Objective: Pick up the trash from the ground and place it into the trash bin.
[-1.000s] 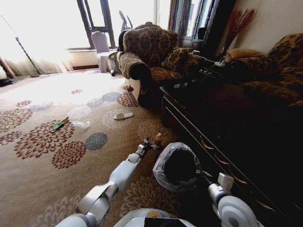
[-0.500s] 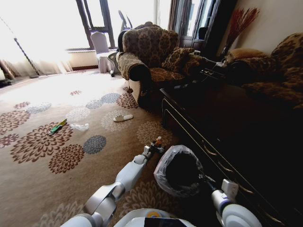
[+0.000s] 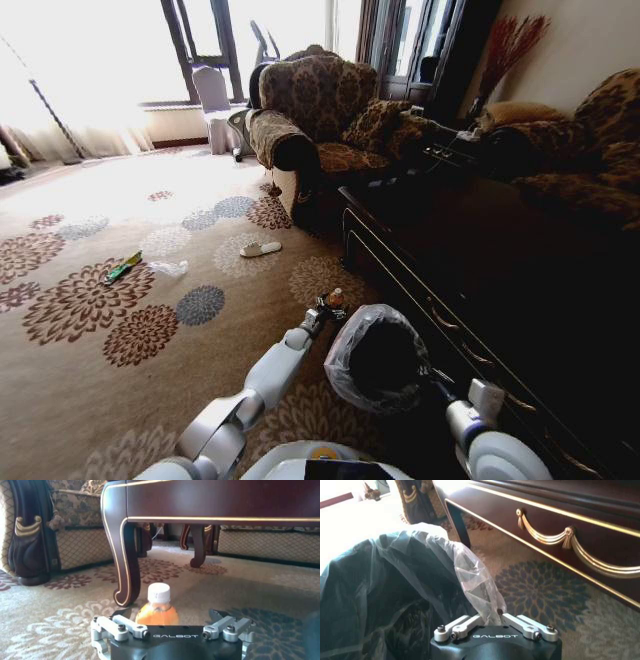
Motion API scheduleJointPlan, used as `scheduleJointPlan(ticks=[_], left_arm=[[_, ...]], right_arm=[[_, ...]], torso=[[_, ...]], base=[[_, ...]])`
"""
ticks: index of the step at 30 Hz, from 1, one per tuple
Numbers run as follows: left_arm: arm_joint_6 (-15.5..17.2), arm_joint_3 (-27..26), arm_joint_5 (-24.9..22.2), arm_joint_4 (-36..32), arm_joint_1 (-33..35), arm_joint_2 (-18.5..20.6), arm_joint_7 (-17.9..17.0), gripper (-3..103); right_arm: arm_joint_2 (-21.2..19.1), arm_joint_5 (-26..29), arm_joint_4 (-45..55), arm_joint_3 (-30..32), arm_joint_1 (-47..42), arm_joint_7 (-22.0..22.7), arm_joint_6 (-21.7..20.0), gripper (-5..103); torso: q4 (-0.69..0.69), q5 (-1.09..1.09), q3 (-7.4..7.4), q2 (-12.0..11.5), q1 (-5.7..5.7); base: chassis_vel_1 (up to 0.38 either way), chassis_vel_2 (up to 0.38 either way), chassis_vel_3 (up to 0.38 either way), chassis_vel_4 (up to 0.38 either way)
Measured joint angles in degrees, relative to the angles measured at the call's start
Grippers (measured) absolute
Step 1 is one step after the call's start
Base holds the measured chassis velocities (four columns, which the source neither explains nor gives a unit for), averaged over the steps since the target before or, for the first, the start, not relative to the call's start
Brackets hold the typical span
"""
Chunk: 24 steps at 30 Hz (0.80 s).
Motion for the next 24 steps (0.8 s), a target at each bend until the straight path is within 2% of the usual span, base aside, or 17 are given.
scheduleJointPlan(ticks=[9,17,24], left_arm=[[0.68,-0.19,-1.44,1.37,-1.03,0.11,0.1,100],[1.63,-0.21,-3.36,2.99,-2.23,0.1,2.82,100],[1.65,-1.35,-2.02,11.32,-6.12,-3.14,6.11,100]], right_arm=[[0.23,1.26,0.07,-0.71,0.56,-0.05,-0.79,0],[0.76,0.0,0.16,-0.64,-0.29,-0.02,-0.31,0],[1.81,-1.46,0.22,-0.9,-1.1,-0.43,0.12,0]], torso=[[0.0,0.0,0.0,0.0,0.0],[0.0,0.0,0.01,0.0,0.0],[-0.02,0.0,0.0,0.0,0.0]], base=[[-0.005,0.002,0.007,-0.007],[-0.057,0.059,0.061,-0.056],[-0.006,0.003,0.006,-0.009]])
